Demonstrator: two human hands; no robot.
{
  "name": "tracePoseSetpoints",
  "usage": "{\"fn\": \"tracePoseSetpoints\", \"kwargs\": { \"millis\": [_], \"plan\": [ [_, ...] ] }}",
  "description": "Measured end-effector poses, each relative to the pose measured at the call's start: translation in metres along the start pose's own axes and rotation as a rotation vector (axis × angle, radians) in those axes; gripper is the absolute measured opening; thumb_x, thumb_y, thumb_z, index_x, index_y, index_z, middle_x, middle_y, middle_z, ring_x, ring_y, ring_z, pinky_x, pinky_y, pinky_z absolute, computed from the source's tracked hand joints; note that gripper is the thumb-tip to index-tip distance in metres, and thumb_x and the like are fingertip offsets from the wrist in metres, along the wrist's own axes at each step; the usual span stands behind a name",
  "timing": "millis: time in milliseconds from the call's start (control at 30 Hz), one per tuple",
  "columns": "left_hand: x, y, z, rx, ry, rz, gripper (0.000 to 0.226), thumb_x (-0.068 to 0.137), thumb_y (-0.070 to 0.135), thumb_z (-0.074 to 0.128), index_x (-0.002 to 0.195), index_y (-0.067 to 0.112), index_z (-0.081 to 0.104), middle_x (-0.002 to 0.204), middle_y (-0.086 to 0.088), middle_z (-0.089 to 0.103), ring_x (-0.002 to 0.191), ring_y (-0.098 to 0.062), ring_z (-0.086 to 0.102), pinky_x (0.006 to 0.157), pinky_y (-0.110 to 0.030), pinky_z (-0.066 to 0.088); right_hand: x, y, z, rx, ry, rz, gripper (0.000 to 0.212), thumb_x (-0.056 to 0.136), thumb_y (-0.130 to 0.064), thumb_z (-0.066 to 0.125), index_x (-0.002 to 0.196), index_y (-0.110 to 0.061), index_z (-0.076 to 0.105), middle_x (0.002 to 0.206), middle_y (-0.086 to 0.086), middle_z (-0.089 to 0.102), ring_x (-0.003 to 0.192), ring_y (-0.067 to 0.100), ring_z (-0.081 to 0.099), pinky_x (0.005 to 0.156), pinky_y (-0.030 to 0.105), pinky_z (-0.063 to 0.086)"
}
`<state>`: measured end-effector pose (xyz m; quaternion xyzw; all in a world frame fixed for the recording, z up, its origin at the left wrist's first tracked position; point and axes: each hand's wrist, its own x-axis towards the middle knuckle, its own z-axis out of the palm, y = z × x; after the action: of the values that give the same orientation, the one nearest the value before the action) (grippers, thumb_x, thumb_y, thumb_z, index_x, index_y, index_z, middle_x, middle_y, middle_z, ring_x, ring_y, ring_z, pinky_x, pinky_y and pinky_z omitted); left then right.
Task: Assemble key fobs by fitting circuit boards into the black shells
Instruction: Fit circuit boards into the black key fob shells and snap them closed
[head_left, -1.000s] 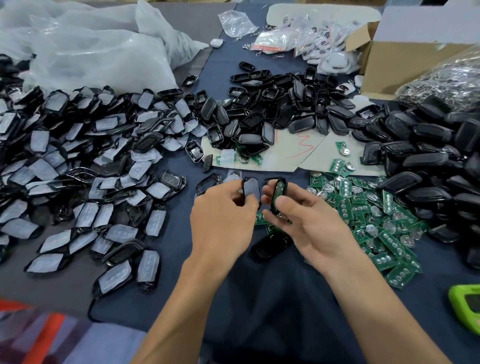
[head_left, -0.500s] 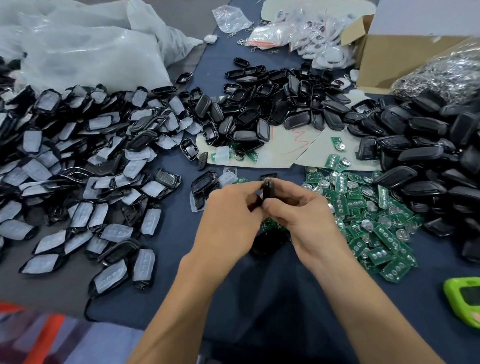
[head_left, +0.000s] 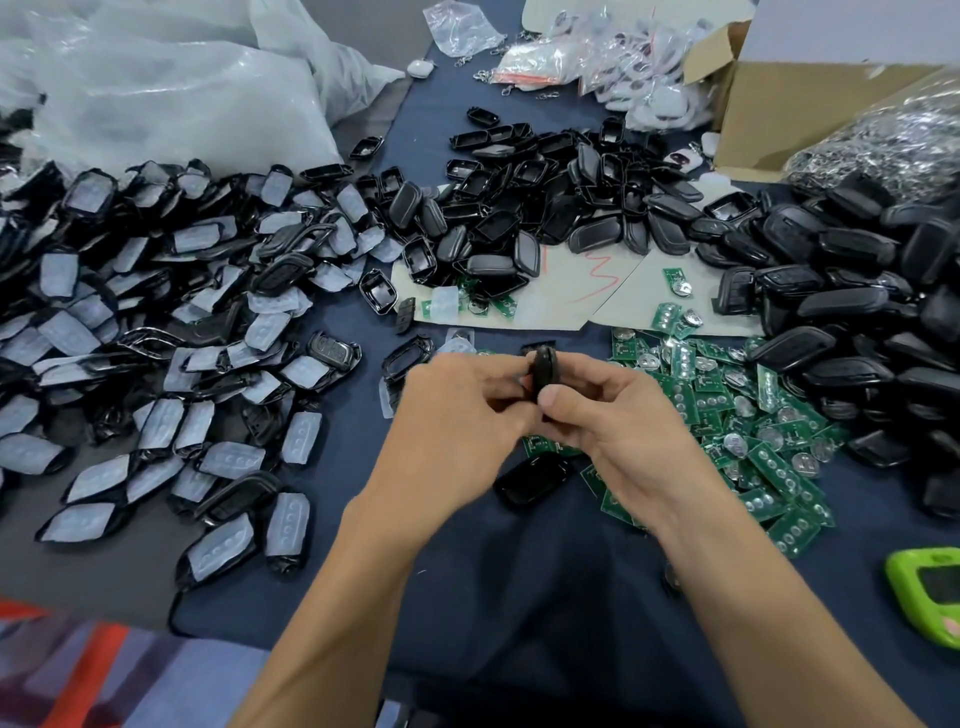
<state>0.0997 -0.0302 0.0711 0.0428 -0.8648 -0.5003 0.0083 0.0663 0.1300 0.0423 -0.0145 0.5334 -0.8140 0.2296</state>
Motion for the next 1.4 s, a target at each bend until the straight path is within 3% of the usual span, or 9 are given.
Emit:
{"fn": "tracePoseSetpoints", "kwargs": {
  "millis": [100,167,267,333,467,633,833,1100,1400],
  "plan": [
    [0.011,-0.003,-0.009,-0.187,0.095,-0.035,0.033,0.085,0.012,0.077,0.100,0.042,0.079,0.093,0.020,0.079,0.094,0.006,0.072,0.091,-0.016,0.054,-0.001,-0.003,-0.008,0.075,-0.062,0.135,0.029,0.077,-0.012,0.075,0.105,-0.006,0.078,0.102,0.015,0.076,0.091,0.025,0.073,0.077,0.034,0.063],
    [0.017,-0.006,-0.010,-0.350,-0.044,-0.015,0.031,0.093,0.010,0.071,0.107,0.036,0.080,0.104,0.006,0.080,0.102,-0.001,0.070,0.092,-0.015,0.051,-0.005,-0.003,-0.008,0.130,-0.178,0.194,0.036,0.074,-0.024,0.082,0.104,-0.006,0.077,0.098,0.013,0.075,0.085,0.022,0.073,0.073,0.033,0.063],
    [0.020,-0.008,-0.009,-0.483,-0.252,-0.014,0.025,0.101,0.010,0.062,0.110,0.022,0.082,0.092,-0.034,0.070,0.076,-0.021,0.065,0.080,-0.023,0.054,-0.009,-0.001,-0.004,0.248,-0.234,0.253,0.056,0.056,-0.037,0.100,0.099,-0.005,0.081,0.095,0.013,0.076,0.080,0.020,0.074,0.066,0.029,0.062],
    [0.021,-0.008,-0.007,-0.568,-0.284,-0.036,0.020,0.097,0.016,0.067,0.108,0.020,0.083,0.095,-0.041,0.066,0.062,-0.020,0.057,0.072,-0.027,0.054,-0.010,0.000,-0.003,0.291,-0.240,0.273,0.059,0.054,-0.041,0.101,0.098,-0.006,0.082,0.094,0.013,0.077,0.079,0.019,0.074,0.064,0.026,0.062],
    [0.021,-0.010,-0.003,-0.611,-0.203,-0.052,0.022,0.094,0.004,0.068,0.106,0.017,0.081,0.093,-0.015,0.079,0.074,-0.010,0.069,0.080,-0.028,0.053,-0.013,0.001,-0.006,0.335,-0.203,0.302,0.054,0.058,-0.040,0.099,0.097,-0.008,0.082,0.094,0.016,0.077,0.076,0.019,0.074,0.060,0.022,0.060],
    [0.019,-0.009,-0.001,-0.531,-0.107,-0.023,0.030,0.092,-0.005,0.070,0.106,0.020,0.081,0.082,0.000,0.079,0.070,-0.006,0.067,0.080,-0.026,0.055,-0.014,0.001,-0.003,0.326,-0.056,0.296,0.035,0.087,-0.031,0.061,0.102,-0.003,0.076,0.094,0.020,0.075,0.071,0.023,0.073,0.055,0.022,0.058],
    [0.021,-0.009,0.009,-0.409,0.167,-0.087,0.039,0.086,0.004,0.077,0.087,0.043,0.082,0.091,0.010,0.081,0.095,-0.010,0.076,0.093,-0.032,0.058,-0.014,0.002,0.011,-0.106,0.272,-0.009,0.012,0.092,-0.002,0.072,0.090,-0.011,0.064,0.078,0.015,0.075,0.064,0.025,0.074,0.057,0.026,0.059],
    [0.016,-0.013,-0.003,-0.601,-0.084,-0.218,0.027,0.102,0.012,0.062,0.102,0.030,0.082,0.092,-0.003,0.081,0.082,-0.019,0.079,0.063,-0.021,0.057,-0.015,-0.004,0.003,-0.262,0.262,-0.121,0.021,0.093,0.008,0.067,0.085,-0.010,0.072,0.075,0.012,0.077,0.060,0.024,0.072,0.055,0.027,0.059],
    [0.017,-0.019,0.000,-0.667,-0.121,-0.144,0.035,0.097,-0.001,0.065,0.102,0.029,0.083,0.095,-0.008,0.080,0.083,-0.021,0.075,0.074,-0.025,0.061,-0.014,-0.010,0.002,-0.482,0.311,-0.191,0.040,0.089,-0.002,0.075,0.081,-0.041,0.082,0.083,-0.003,0.080,0.070,0.021,0.077,0.066,0.035,0.064]
  ]
}}
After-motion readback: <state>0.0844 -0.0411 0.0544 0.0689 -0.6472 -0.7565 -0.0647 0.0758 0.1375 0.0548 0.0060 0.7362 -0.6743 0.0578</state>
